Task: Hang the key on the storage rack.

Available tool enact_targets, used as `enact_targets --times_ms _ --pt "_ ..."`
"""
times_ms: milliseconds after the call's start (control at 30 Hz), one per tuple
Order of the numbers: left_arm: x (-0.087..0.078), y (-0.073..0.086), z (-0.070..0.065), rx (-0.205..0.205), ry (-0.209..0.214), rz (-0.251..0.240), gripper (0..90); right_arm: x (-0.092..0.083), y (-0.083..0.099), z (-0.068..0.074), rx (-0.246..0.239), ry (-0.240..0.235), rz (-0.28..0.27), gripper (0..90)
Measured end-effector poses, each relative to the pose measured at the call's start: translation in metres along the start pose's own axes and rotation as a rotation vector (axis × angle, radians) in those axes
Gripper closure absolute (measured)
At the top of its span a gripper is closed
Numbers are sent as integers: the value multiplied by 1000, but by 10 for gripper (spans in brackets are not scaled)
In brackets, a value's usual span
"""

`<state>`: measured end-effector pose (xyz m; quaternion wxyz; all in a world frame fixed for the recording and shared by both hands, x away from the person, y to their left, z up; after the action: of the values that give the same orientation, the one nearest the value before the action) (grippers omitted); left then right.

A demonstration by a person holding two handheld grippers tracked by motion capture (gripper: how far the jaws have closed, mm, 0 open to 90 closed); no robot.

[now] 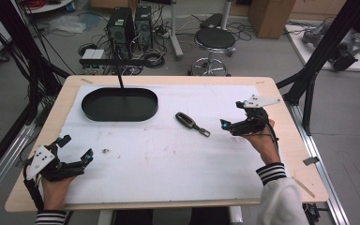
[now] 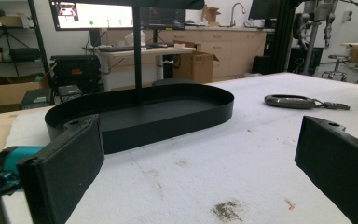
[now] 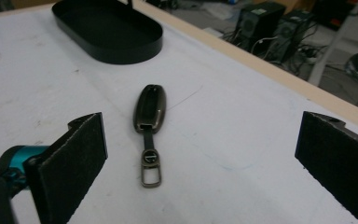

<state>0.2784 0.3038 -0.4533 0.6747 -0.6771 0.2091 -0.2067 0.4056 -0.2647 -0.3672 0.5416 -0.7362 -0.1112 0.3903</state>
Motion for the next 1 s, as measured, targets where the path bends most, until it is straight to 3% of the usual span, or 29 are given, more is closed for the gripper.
enact_targets --times_ms 433,667,767,867,1000 --pt "0 0 0 -4 0 1 17 46 -17 4 -44 -126 170 11" --pt "0 0 0 -3 1 2 17 66 -24 8 -66 -187 236 11" --pt "0 0 0 -3 1 2 17 74 -28 11 -97 -192 269 11" --pt "1 0 0 -3 0 2 17 82 -27 13 -71 -212 278 12" --pt "1 0 0 -4 0 2 17 90 -21 13 -89 -212 338 15"
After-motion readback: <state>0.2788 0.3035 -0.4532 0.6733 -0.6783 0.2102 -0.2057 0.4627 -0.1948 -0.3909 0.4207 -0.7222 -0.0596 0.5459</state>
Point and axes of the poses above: each handheld gripper's, and its own axes: x roughly forward along the jaws, y roughly out of its underside, z roughly to its left, the point moved 2 cm from there along x, roughly forward along the jaws, and after that the axes turned 5 degrees about y, right-handed, at the moved point
